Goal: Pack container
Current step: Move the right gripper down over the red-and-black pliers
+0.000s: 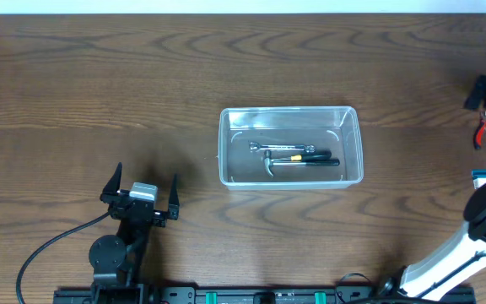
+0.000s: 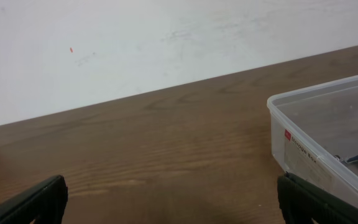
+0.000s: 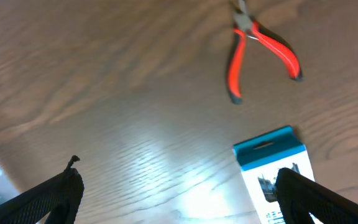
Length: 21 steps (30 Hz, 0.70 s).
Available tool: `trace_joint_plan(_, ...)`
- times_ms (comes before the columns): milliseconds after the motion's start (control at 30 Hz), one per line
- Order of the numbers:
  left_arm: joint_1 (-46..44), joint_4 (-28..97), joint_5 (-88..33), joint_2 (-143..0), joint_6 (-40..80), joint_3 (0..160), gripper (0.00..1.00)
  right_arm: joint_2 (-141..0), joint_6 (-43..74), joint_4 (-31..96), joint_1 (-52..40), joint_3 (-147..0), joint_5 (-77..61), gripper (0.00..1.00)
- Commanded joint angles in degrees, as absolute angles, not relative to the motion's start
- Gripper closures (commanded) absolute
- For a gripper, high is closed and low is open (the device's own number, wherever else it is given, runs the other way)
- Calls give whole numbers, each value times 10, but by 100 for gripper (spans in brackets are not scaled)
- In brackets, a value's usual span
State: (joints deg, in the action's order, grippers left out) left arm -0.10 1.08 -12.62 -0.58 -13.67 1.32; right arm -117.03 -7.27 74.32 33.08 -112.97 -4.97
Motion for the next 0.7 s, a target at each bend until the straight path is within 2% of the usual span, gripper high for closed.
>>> trace_joint_plan(0,1,29,-128,-2,-134,2,2,-1182,-107,744,357,-1136,-80,1)
trace_joint_plan(233,1,29,-128,-2,-134,2,2,-1201,-190,719,363,-1136,-74,1)
trace_joint_plan(467,1,29,-128,-2,-134,2,2,-1222,-189,654,355,-1136,-27,1)
trace_joint_plan(667,1,29,-128,-2,-134,2,2,-1253,-167,653,346,-1139,-17,1)
